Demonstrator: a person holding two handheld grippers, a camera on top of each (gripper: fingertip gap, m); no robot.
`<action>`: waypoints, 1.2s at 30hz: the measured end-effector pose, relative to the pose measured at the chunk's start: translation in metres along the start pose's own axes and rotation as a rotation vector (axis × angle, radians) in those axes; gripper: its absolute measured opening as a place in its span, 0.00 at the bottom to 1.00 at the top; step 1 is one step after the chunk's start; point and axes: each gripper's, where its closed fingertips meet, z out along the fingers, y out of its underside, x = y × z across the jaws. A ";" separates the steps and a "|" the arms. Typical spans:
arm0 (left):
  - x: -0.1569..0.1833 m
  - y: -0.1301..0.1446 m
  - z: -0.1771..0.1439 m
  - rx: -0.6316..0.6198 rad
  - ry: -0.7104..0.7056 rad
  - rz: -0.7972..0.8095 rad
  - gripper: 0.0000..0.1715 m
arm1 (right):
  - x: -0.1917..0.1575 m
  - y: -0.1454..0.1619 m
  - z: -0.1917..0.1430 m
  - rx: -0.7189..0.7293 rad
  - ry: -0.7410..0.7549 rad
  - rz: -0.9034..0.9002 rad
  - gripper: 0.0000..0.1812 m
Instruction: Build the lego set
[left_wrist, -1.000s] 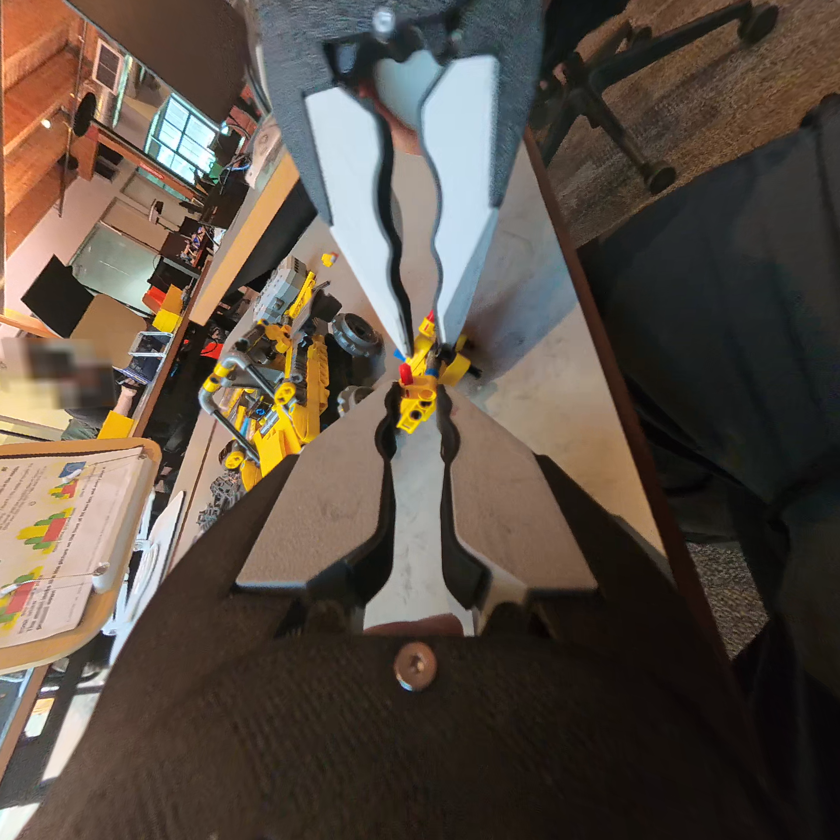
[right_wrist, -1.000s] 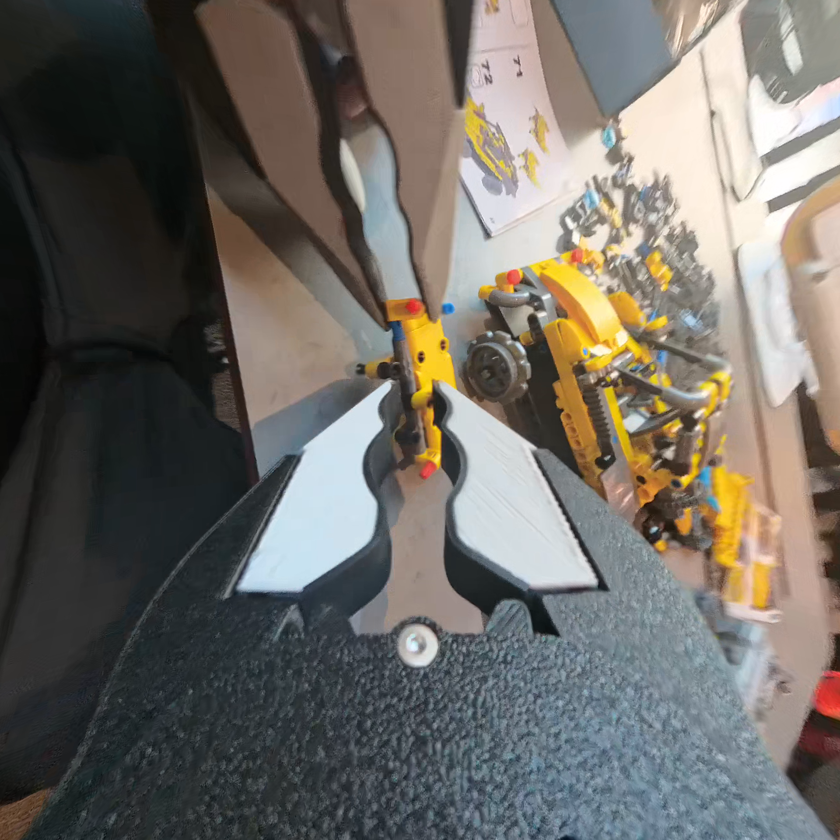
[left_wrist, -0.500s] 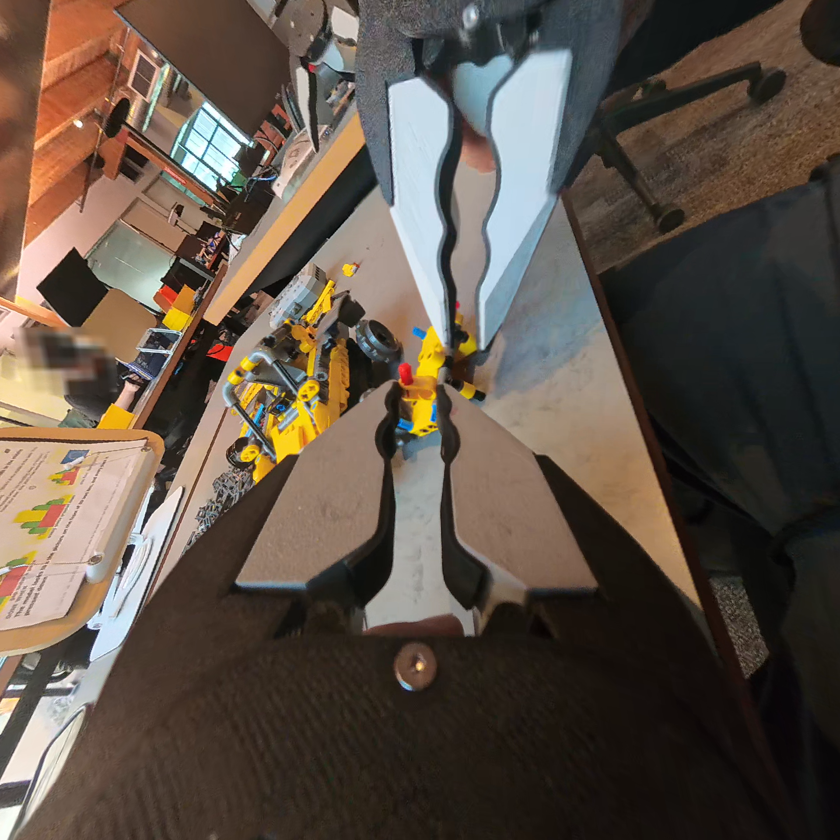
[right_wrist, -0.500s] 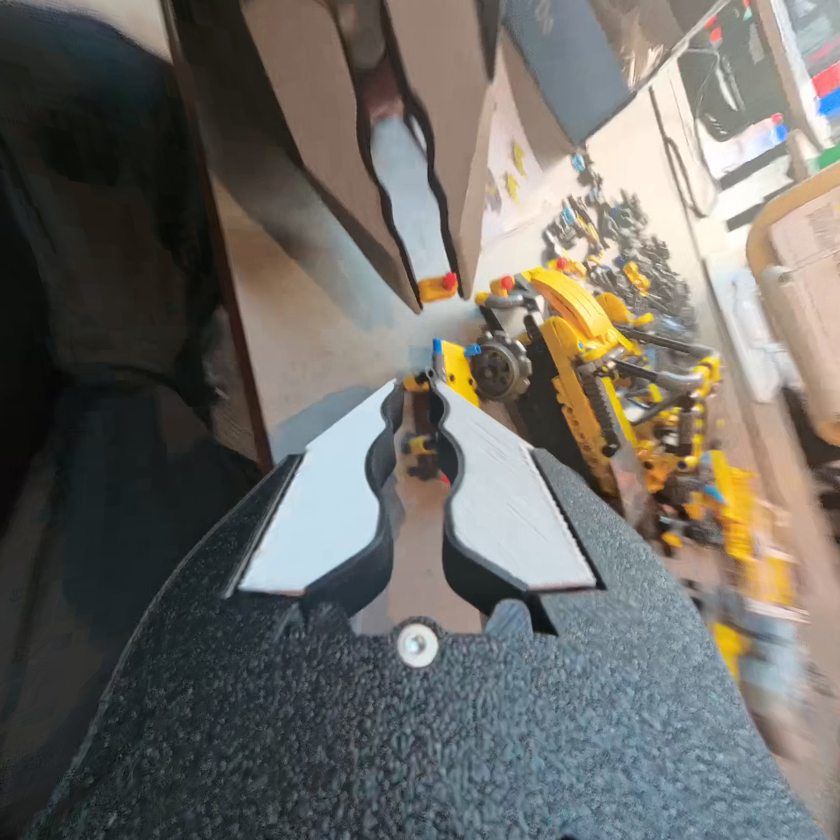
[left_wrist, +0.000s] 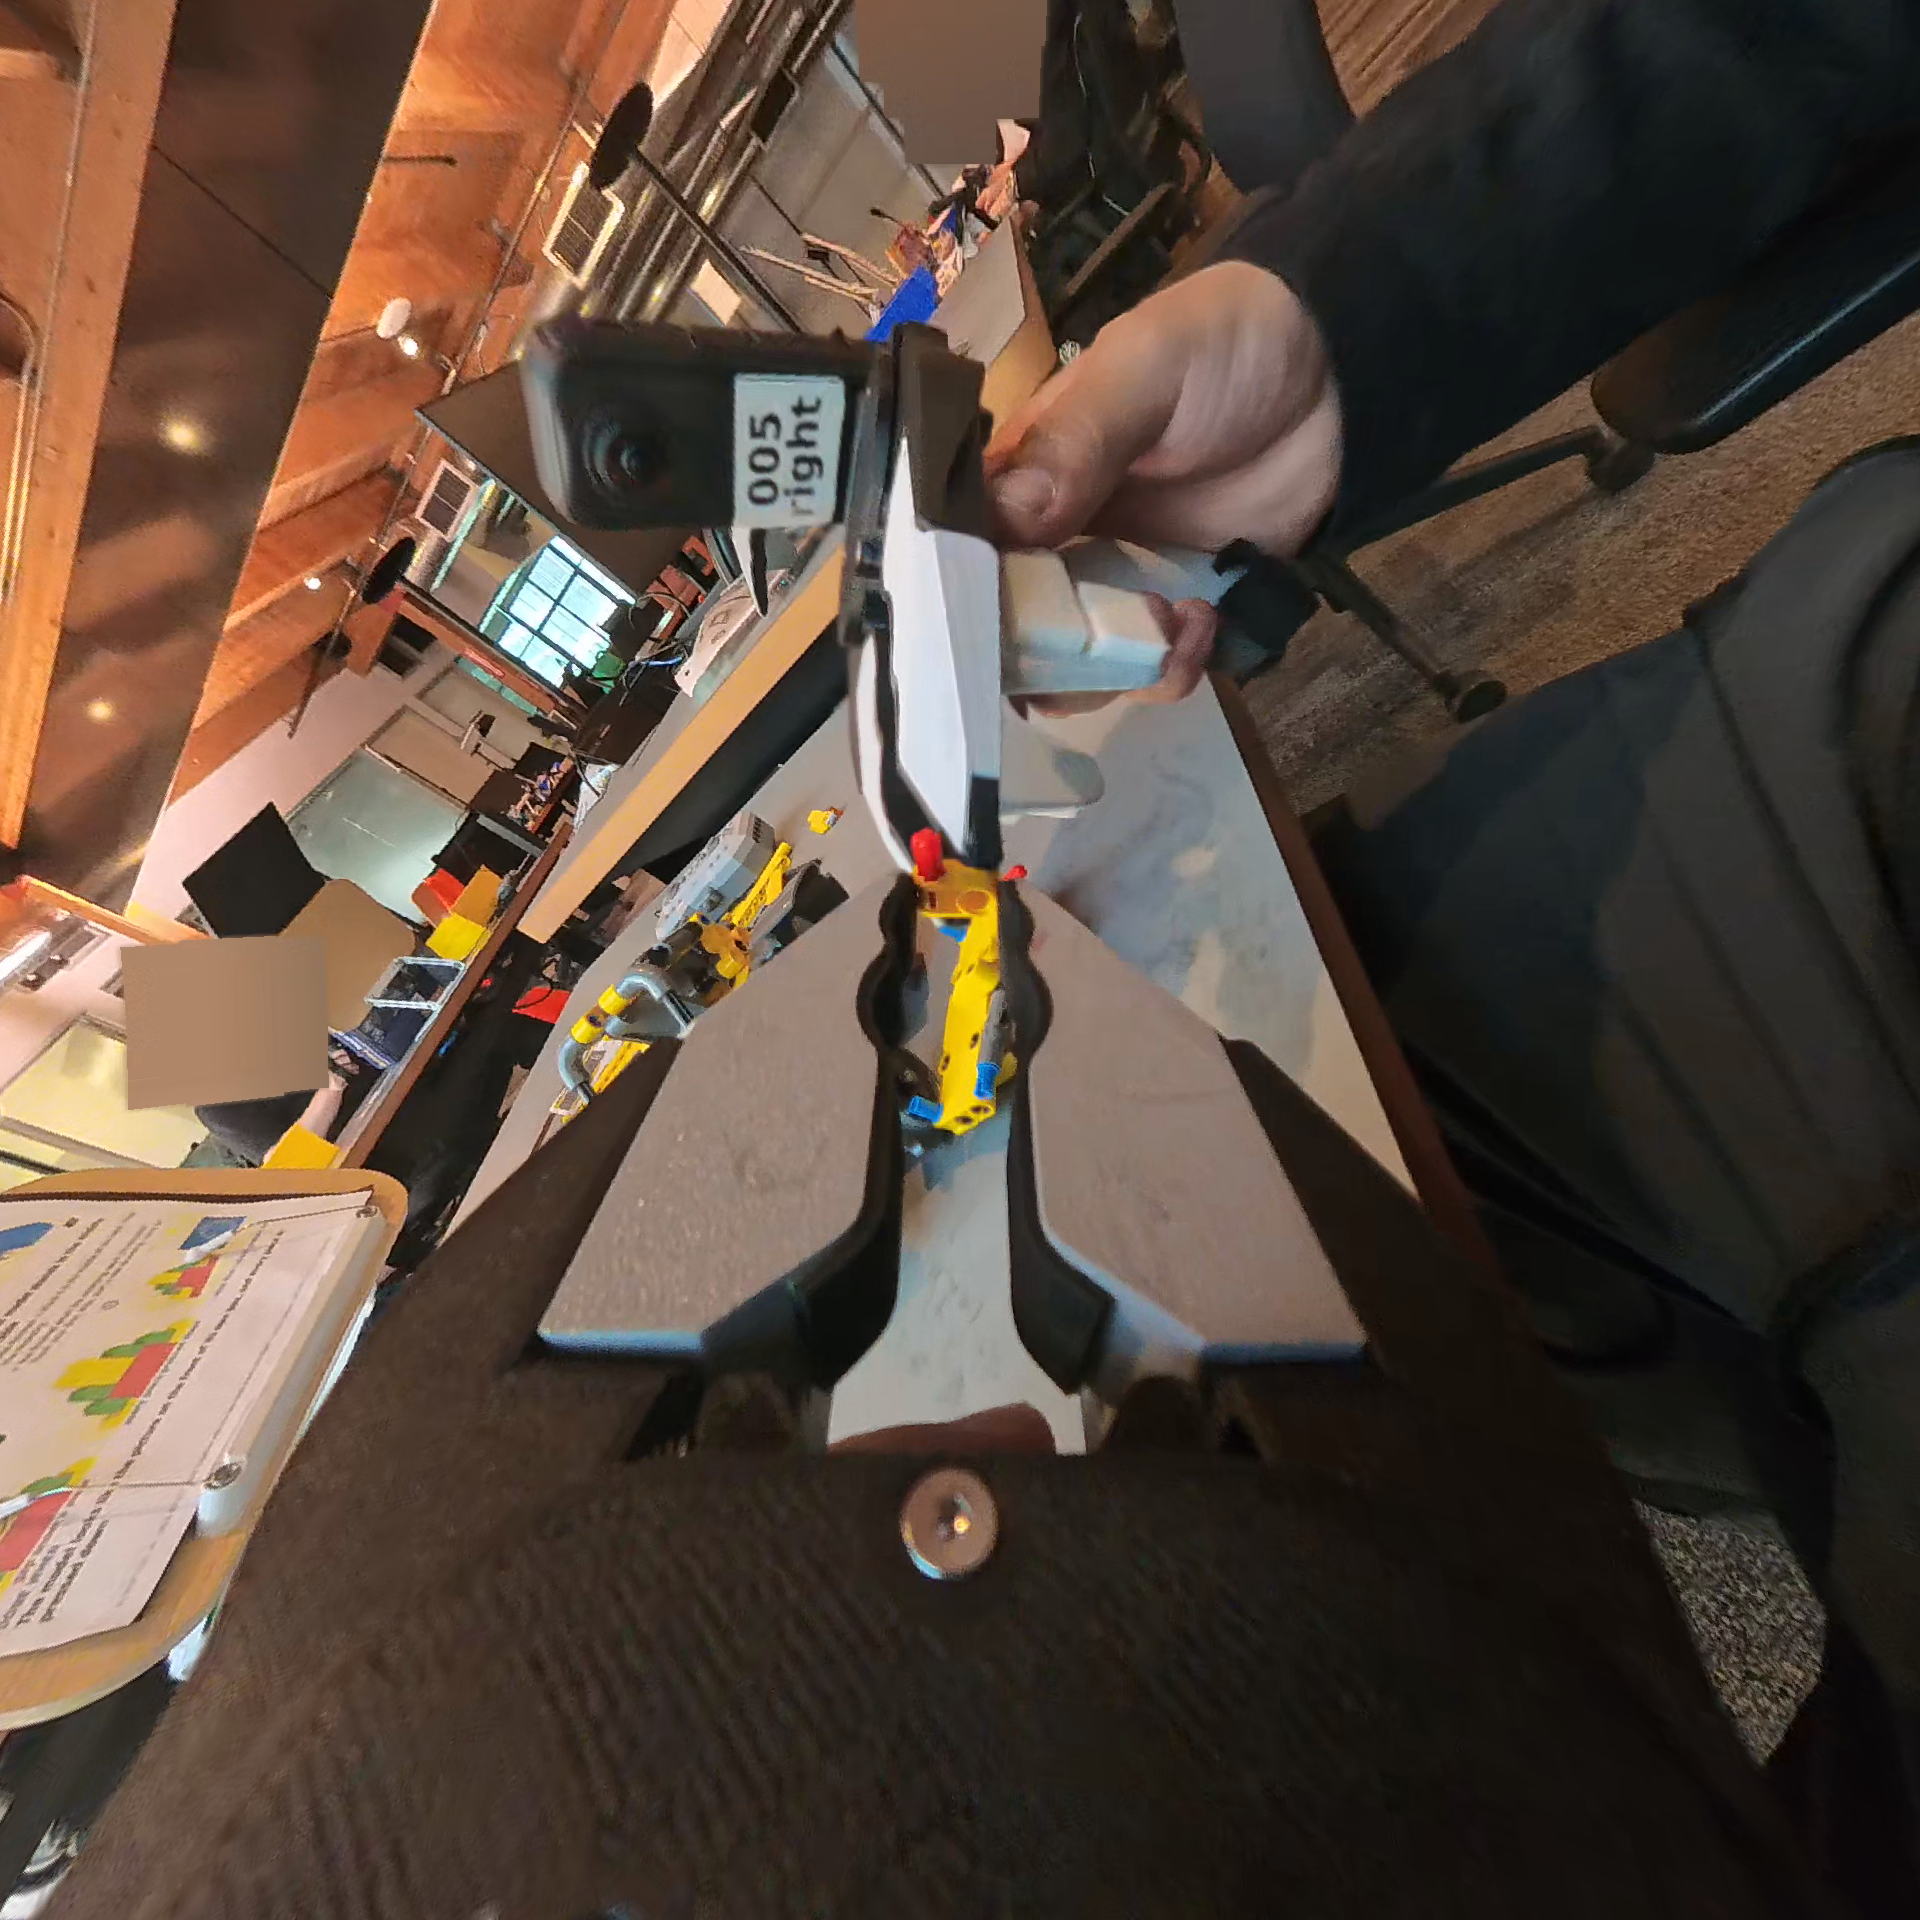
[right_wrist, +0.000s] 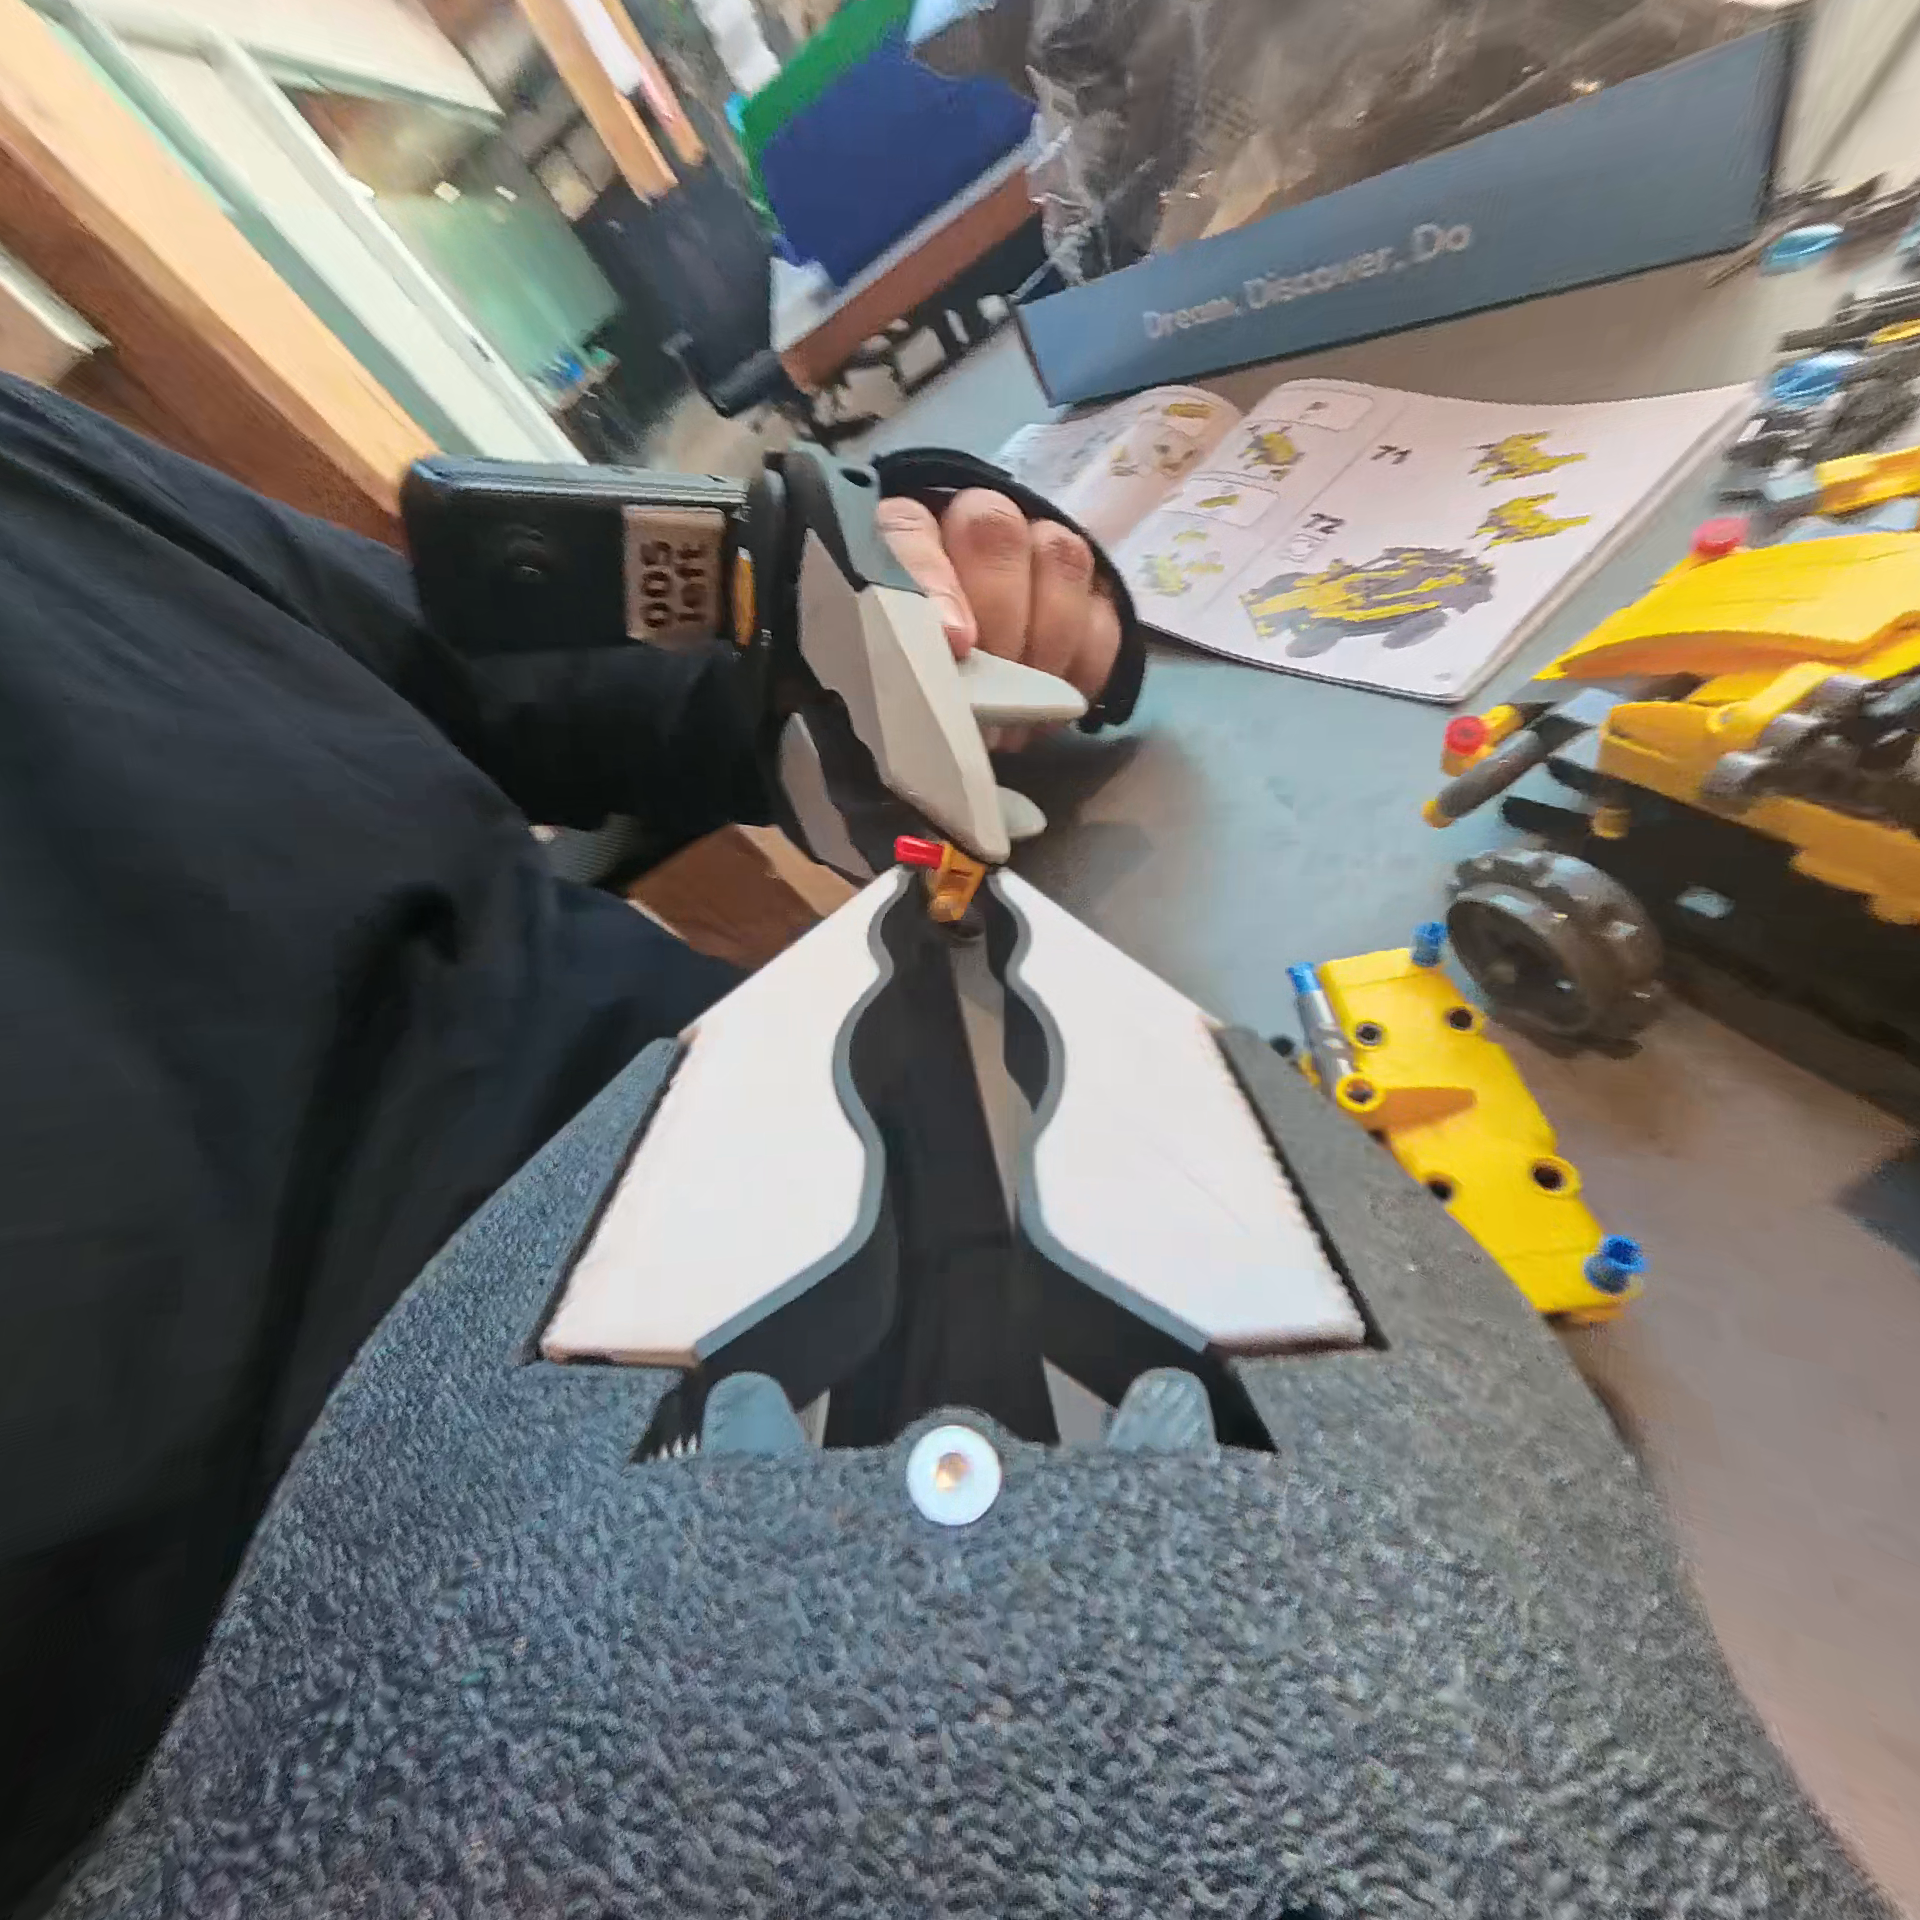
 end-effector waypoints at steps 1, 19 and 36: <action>-0.001 -0.001 0.000 0.004 -0.003 0.000 0.07 | -0.001 -0.001 0.000 0.018 -0.021 0.020 0.07; 0.003 -0.004 -0.002 0.022 0.005 0.008 0.07 | -0.002 0.002 -0.004 0.047 -0.143 0.133 0.05; 0.005 -0.019 -0.008 0.098 0.012 -0.011 0.07 | -0.019 -0.002 -0.001 0.055 -0.302 0.224 0.04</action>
